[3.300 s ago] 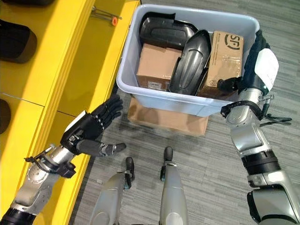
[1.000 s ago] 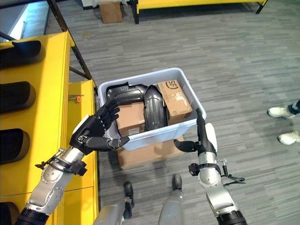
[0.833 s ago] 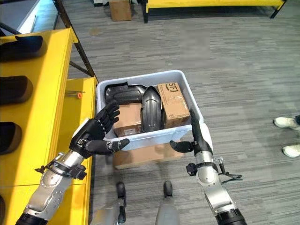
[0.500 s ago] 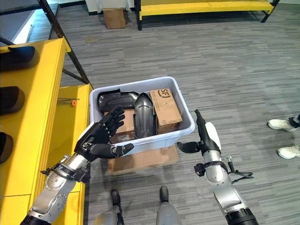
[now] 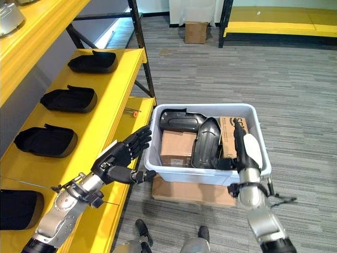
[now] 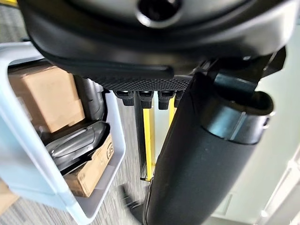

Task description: Move parts from the plastic box to the shelf.

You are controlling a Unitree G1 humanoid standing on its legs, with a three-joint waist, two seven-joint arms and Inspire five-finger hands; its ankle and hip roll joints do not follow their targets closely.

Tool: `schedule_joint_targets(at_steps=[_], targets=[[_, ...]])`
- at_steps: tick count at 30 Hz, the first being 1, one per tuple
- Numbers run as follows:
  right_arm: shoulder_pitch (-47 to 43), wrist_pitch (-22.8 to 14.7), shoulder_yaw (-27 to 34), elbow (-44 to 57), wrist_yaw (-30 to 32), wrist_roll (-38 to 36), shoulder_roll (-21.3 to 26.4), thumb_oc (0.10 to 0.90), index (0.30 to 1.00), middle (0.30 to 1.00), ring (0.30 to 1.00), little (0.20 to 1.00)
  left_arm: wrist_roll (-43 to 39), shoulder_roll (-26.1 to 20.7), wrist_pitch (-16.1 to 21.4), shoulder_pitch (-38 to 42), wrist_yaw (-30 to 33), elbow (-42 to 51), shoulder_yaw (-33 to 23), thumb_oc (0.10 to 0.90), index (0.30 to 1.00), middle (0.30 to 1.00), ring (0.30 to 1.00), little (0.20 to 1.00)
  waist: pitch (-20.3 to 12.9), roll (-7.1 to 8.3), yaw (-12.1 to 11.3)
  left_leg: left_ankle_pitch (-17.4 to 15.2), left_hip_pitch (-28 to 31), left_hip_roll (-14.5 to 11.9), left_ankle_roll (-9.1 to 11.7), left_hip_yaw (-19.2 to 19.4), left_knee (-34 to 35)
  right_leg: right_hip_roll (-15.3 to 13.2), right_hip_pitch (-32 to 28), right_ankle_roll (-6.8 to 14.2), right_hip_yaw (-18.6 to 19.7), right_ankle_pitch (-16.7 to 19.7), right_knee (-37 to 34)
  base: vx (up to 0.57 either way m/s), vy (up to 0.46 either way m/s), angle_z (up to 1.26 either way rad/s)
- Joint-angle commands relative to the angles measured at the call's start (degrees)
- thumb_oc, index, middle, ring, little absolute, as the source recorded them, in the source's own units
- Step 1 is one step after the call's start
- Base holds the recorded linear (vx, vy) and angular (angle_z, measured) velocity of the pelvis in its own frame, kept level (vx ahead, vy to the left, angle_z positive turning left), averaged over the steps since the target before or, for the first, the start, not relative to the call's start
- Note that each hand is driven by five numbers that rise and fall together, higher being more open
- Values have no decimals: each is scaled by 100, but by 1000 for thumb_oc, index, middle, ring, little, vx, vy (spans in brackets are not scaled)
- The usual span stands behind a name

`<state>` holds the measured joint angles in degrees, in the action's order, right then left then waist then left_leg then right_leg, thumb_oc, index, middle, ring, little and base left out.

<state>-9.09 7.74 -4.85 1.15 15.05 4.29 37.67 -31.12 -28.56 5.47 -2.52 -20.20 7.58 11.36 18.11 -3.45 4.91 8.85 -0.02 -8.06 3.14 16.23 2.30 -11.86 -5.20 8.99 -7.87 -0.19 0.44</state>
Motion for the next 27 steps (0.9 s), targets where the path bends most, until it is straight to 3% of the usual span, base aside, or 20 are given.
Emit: schedule_joint_targets(at_steps=[1,6,12,15,23,27], targets=[[-1172,-363,166,37,7,-661,243,900,1000,1000,1000,1000,-179,-29,341,311,149,571,-435,900,1000,1000,1000,1000,-352,271,-352,-896,159,-183,63,-928,-245,252,489,-454,-75,-393,684,68,-19,-129],[-1944,-248,27,-288,206,-776,253,900,1000,1000,1000,1000,-124,-153,468,388,148,311,-331,900,1000,1000,1000,1000,-293,295,-500,-883,-4,-244,95,-992,-365,263,537,-502,-129,-433,757,61,3,-15],[-2682,5,-37,-520,152,-511,529,900,1000,1000,1000,1000,-247,-301,615,555,92,182,-275,900,1000,1000,1000,1000,-122,205,-603,-828,-163,-216,135,-1048,-314,209,660,-484,-195,-418,740,-4,18,4],[-3135,84,-84,-762,88,-144,877,900,1000,1000,1000,1000,-393,-386,681,584,16,185,-237,900,1000,1000,1000,1000,-5,154,-673,-798,-267,-196,150,-1086,-333,183,750,-494,-239,-463,817,-15,0,5],[-3998,-284,-627,-1443,-160,1148,1809,900,1000,1000,1000,1000,-512,-575,782,647,-34,241,3,900,1000,1000,1000,1000,288,-27,-759,-768,-561,-126,186,-1225,-496,101,1007,-513,-272,-599,1102,6,-7,3],[-4296,-141,-932,-1736,-186,856,2045,900,1000,1000,1000,1000,-568,-608,811,754,57,280,111,900,1000,1000,1000,1000,498,-135,-751,-755,-762,-95,191,-1269,-579,74,1228,-539,-243,-685,1289,-51,-8,0]])
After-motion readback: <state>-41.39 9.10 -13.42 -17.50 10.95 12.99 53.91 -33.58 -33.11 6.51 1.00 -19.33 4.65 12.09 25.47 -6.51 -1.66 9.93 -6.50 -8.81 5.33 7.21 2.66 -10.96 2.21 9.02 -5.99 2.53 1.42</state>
